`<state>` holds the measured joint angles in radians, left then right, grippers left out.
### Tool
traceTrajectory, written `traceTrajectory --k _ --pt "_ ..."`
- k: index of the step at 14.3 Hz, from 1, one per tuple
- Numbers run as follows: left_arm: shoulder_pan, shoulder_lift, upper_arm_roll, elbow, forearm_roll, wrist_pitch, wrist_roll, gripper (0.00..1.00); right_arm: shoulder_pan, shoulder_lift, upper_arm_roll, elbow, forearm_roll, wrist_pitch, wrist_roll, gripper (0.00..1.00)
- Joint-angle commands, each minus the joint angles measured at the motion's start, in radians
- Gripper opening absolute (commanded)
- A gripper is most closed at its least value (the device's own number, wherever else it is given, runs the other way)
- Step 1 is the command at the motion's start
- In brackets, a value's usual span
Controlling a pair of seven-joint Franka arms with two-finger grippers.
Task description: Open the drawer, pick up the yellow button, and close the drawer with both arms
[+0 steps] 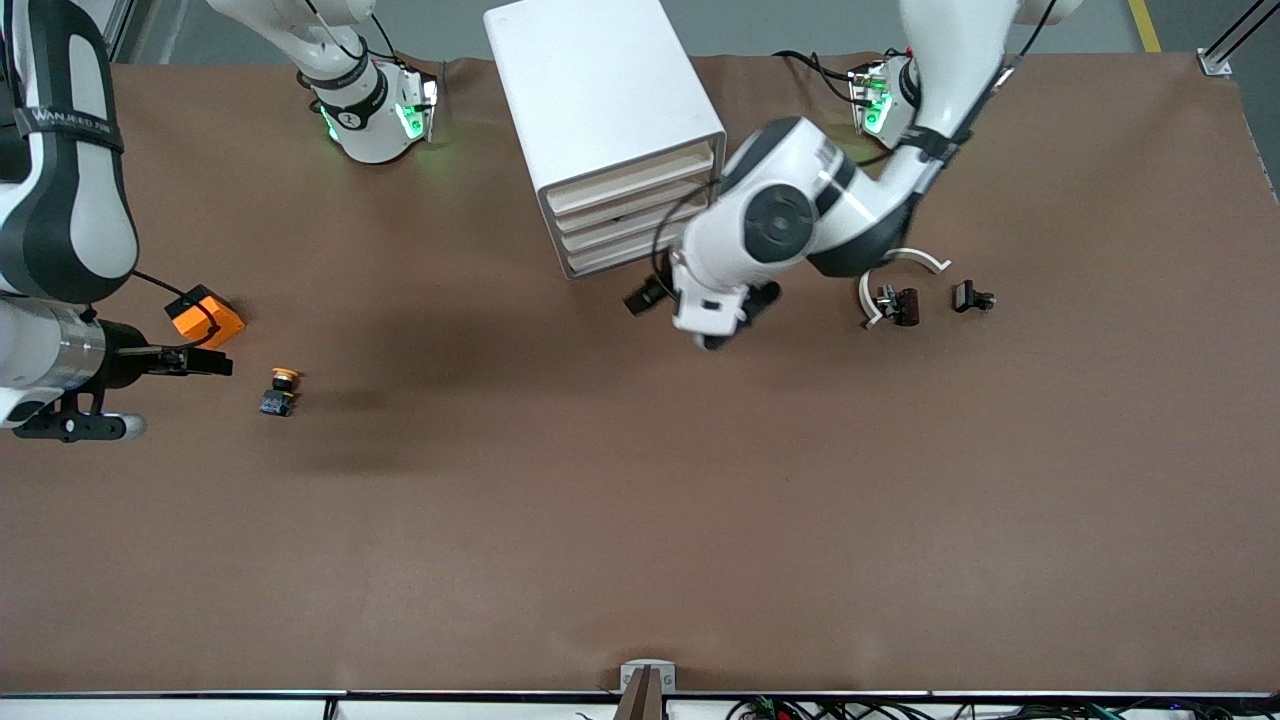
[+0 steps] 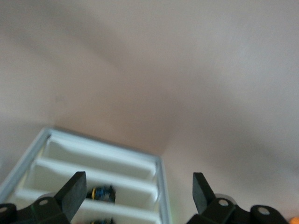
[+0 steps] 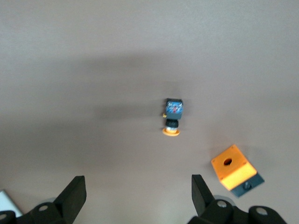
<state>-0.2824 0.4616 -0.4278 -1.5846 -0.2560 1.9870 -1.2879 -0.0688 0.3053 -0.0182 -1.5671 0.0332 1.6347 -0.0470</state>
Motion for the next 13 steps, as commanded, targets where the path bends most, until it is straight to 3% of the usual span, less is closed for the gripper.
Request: traceTrajectory --k 1,4,8,11,13 --pt "0.105 -0.015 -0.008 0.020 0.020 -0.025 0.099 1.00 0.030 -0.008 0.003 0.087 -0.004 -0.100 0.062 1.00" --pt "0.208 -0.078 -0.008 0.018 0.122 -0.166 0.275 1.00 0.037 -0.063 0.001 0.110 -0.007 -0.125 0.070 1.00" --pt "0.305 -0.181 0.010 -0.006 0.142 -0.327 0.621 1.00 0.035 -0.130 -0.006 0.111 -0.010 -0.188 0.070 1.00" --pt "0.163 -0.329 0.290 -0.093 0.149 -0.407 0.911 1.00 0.032 -0.166 -0.009 0.113 -0.010 -0.193 0.068 1.00" --pt "0.150 -0.435 0.371 -0.199 0.149 -0.402 1.074 1.00 0.030 -0.169 -0.008 0.151 -0.013 -0.200 0.070 1.00"
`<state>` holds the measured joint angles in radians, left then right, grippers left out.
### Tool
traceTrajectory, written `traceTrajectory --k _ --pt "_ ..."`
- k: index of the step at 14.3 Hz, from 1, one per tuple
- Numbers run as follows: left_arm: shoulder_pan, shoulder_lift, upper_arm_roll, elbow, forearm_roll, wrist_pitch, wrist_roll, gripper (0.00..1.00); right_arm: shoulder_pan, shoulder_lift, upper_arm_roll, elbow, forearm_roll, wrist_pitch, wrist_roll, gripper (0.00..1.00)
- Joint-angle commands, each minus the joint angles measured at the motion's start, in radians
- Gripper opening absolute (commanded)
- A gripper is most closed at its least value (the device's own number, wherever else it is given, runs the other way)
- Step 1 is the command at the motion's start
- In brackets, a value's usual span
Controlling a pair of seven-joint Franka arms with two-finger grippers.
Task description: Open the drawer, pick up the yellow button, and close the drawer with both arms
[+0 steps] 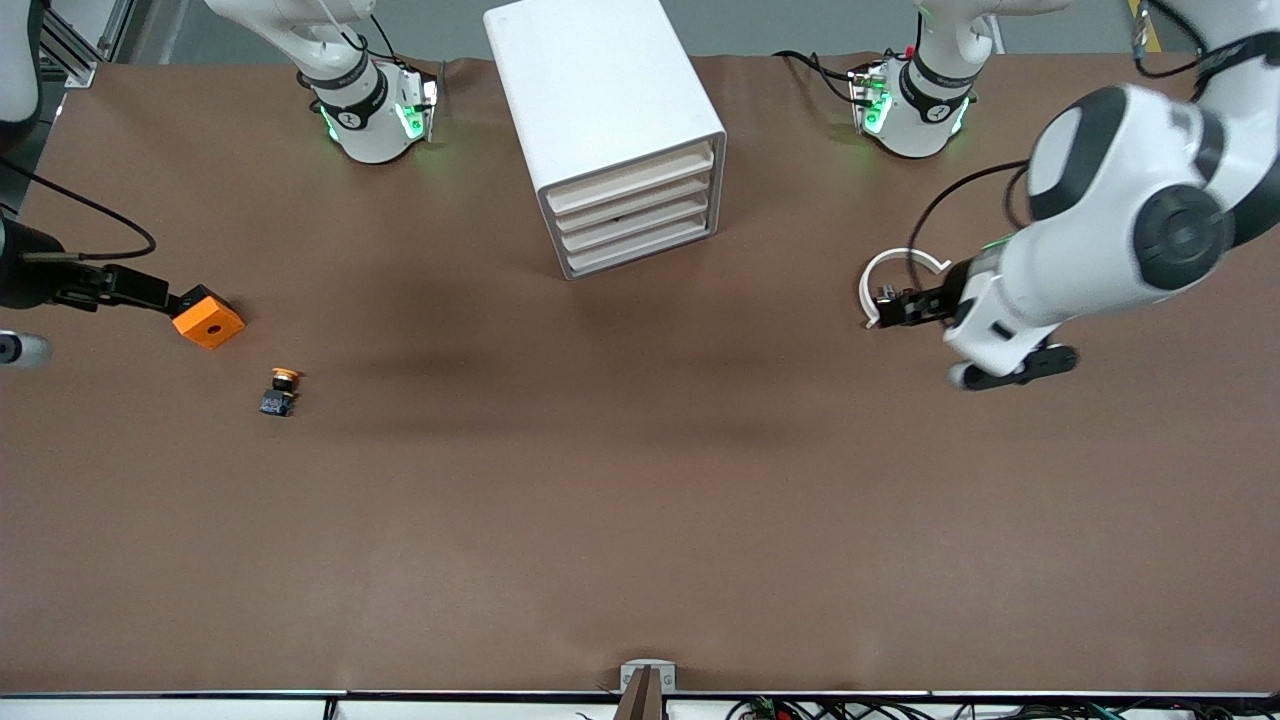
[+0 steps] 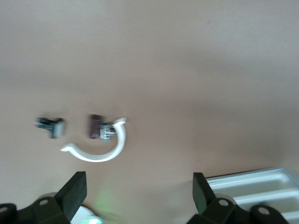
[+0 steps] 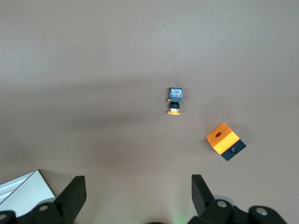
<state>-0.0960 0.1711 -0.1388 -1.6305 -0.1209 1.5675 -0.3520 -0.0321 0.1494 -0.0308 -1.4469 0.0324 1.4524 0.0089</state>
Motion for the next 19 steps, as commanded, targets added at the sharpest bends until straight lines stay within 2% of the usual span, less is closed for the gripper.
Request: traceTrajectory --k 1,4,7,16,19 --pt "-0.028 -0.198 0.105 -0.195 0.015 0.020 0.204 1.00 -0.009 -0.007 0.005 0.064 -0.012 -0.036 0.014 1.00" --pt "0.010 -0.313 0.124 -0.227 0.050 0.022 0.269 1.00 -0.012 -0.007 0.002 0.097 -0.011 -0.089 0.014 1.00" --pt "0.015 -0.364 0.127 -0.209 0.053 0.019 0.272 1.00 -0.011 -0.010 0.005 0.108 -0.011 -0.086 0.003 1.00" --pt "0.019 -0.361 0.123 -0.155 0.058 -0.020 0.329 1.00 -0.035 -0.065 0.008 0.092 0.009 -0.129 0.020 1.00" --pt "0.021 -0.361 0.125 -0.137 0.129 -0.052 0.382 1.00 -0.048 -0.114 0.006 0.030 0.014 -0.123 0.020 1.00"
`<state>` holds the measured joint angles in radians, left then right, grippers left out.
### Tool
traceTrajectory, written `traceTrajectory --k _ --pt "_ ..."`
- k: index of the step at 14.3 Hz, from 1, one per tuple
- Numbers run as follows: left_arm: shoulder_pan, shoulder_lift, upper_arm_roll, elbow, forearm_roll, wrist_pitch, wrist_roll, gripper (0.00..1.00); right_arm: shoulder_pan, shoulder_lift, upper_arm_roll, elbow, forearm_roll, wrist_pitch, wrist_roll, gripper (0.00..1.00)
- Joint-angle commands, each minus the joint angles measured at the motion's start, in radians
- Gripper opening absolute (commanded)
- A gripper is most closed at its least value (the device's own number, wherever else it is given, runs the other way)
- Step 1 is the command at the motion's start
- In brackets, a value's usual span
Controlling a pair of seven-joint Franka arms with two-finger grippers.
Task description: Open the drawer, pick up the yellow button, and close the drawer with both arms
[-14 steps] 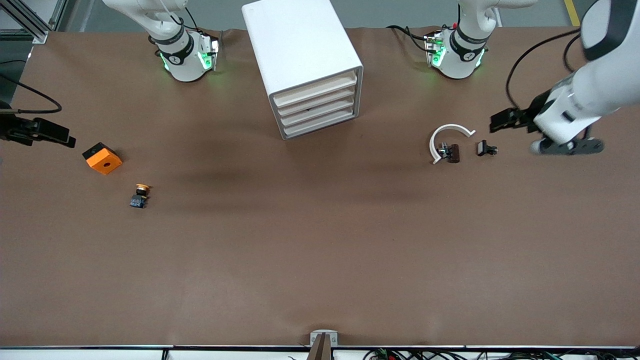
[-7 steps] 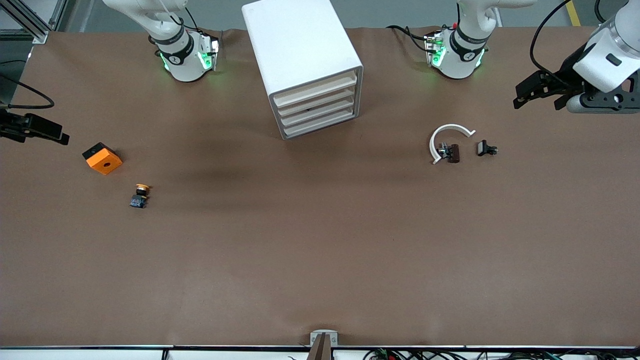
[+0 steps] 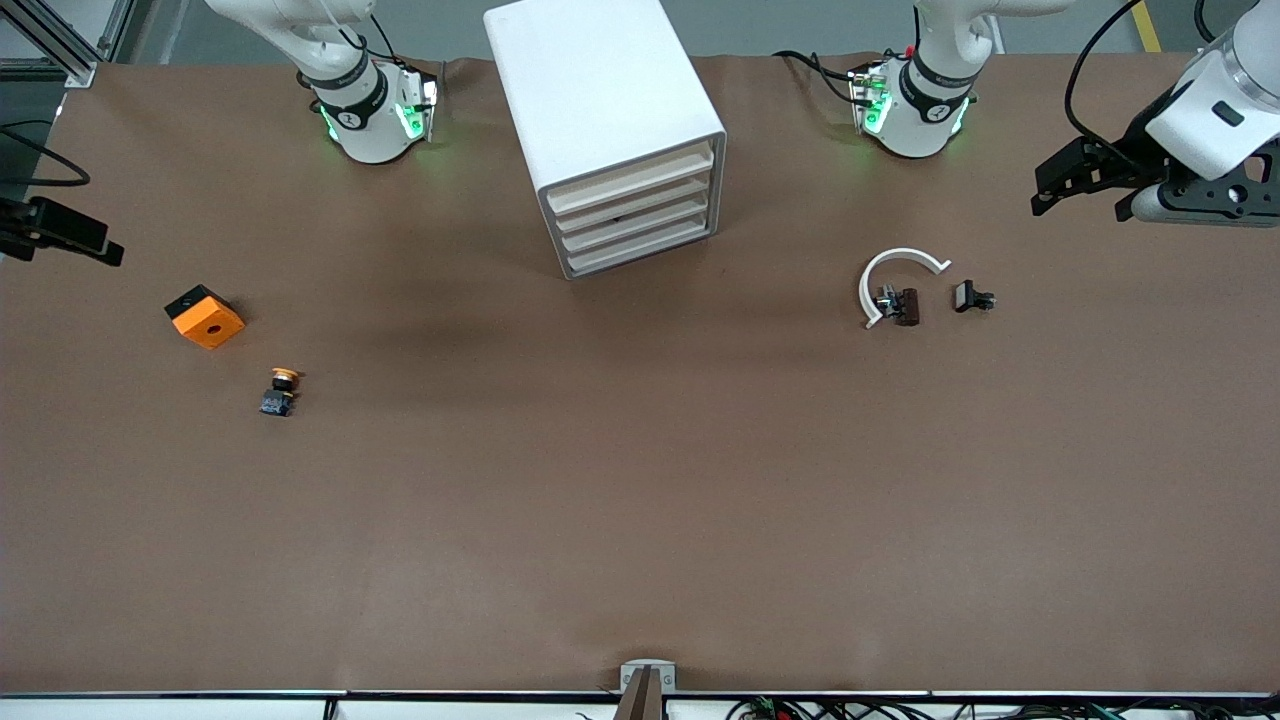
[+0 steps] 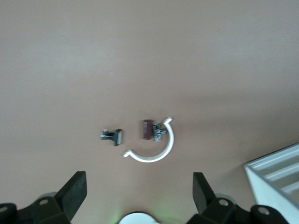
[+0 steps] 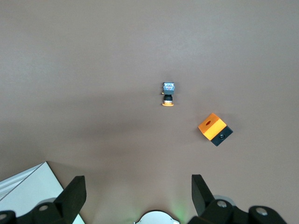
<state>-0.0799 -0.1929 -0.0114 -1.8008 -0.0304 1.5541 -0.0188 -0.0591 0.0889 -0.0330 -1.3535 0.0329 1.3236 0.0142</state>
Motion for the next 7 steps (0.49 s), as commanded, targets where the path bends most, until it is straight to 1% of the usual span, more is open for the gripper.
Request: traceTrajectory --k 1,4,5,7 --pt "0.005 0.009 -0.001 0.040 0.040 -0.040 0.071 1.00 -0.028 -0.076 0.007 -0.096 0.016 0.014 0.015 1.00" --pt "0.002 0.016 -0.002 0.047 0.034 -0.040 0.039 1.00 -0.033 -0.161 0.008 -0.194 0.016 0.063 0.015 1.00" --pt "0.000 0.023 -0.005 0.055 0.035 -0.040 0.001 1.00 -0.033 -0.188 0.008 -0.222 0.016 0.075 0.013 1.00" --pt "-0.001 0.026 -0.007 0.063 0.035 -0.040 -0.032 1.00 -0.021 -0.221 0.005 -0.237 0.016 0.080 0.013 1.00"
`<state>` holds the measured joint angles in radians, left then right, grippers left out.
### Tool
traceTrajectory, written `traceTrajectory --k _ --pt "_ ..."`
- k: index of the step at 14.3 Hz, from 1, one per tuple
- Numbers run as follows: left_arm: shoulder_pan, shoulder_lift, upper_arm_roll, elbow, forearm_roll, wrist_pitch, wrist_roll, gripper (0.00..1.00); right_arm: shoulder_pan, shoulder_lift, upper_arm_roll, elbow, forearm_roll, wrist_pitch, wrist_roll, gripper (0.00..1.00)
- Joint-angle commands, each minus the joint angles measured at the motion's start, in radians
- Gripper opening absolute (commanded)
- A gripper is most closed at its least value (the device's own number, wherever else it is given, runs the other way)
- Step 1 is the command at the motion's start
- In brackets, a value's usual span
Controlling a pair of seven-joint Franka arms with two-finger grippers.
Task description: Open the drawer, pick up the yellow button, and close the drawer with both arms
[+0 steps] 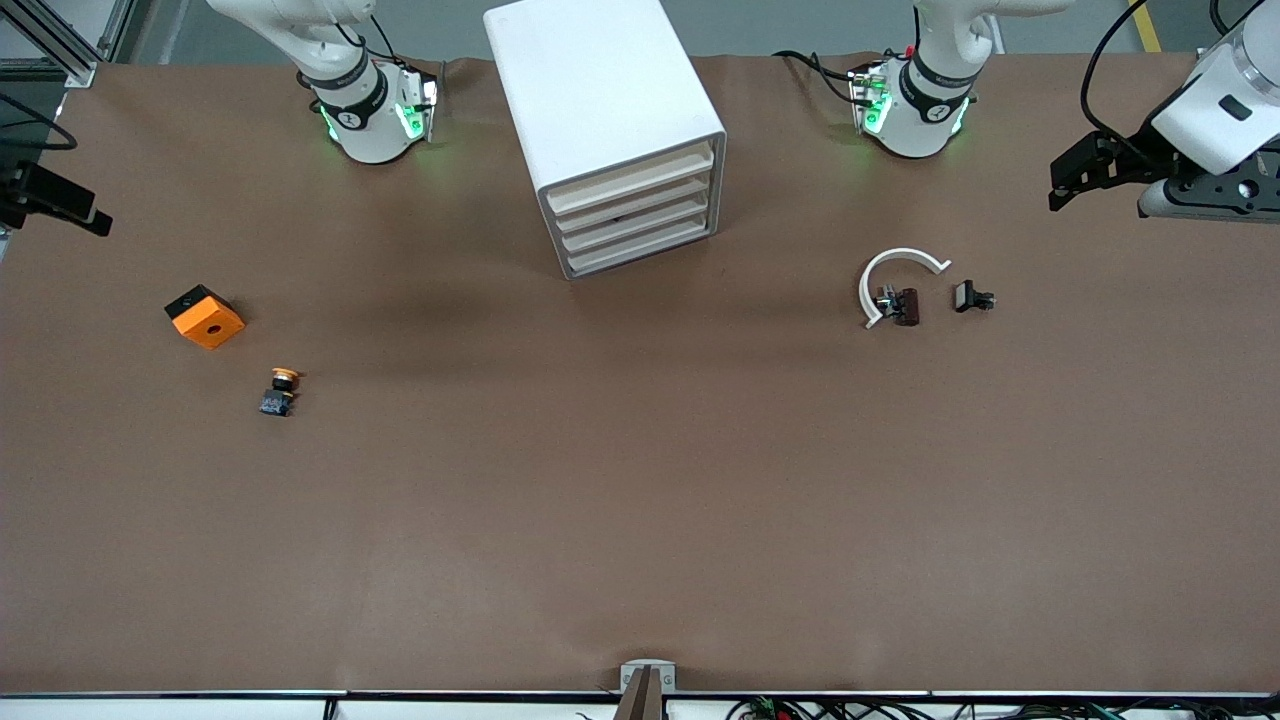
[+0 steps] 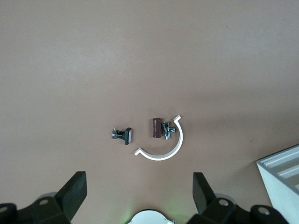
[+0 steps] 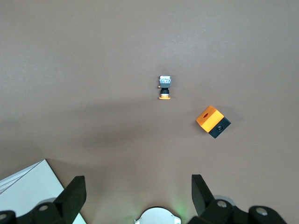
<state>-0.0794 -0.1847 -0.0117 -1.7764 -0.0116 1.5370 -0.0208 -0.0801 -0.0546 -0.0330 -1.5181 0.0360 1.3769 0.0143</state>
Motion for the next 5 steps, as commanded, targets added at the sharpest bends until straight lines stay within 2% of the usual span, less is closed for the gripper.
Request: traceTrajectory --k 1,4,5 --pt "-0.002 0.022 -0.007 0.041 0.016 -0.021 -0.030 1.00 0.008 -0.083 0.005 -0.076 0.013 0.027 0.013 1.00" --pt "0.000 0.033 -0.007 0.058 0.007 -0.021 -0.031 1.00 0.052 -0.091 -0.045 -0.097 0.012 0.040 0.015 1.00" --pt "0.000 0.042 -0.007 0.066 0.007 -0.021 -0.030 1.00 0.051 -0.091 -0.045 -0.105 0.013 0.045 0.015 1.00"
